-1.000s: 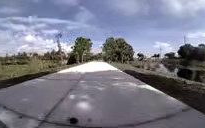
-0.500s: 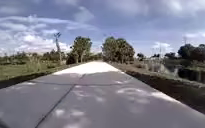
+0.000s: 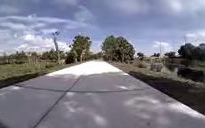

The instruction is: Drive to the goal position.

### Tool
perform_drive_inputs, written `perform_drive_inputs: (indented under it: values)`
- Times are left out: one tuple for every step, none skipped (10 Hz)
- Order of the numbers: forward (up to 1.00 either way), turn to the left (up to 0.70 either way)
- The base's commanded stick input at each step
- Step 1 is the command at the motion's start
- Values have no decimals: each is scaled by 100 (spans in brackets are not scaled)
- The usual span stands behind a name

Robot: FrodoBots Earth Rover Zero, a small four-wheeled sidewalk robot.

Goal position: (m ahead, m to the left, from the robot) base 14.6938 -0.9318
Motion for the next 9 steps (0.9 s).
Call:
perform_drive_inputs:
  values:
    - [85, 0]
    - [85, 0]
    - [85, 0]
    - [85, 0]
    - [85, 0]
    - [85, 0]
    - [85, 0]
    - [85, 0]
    - [85, 0]
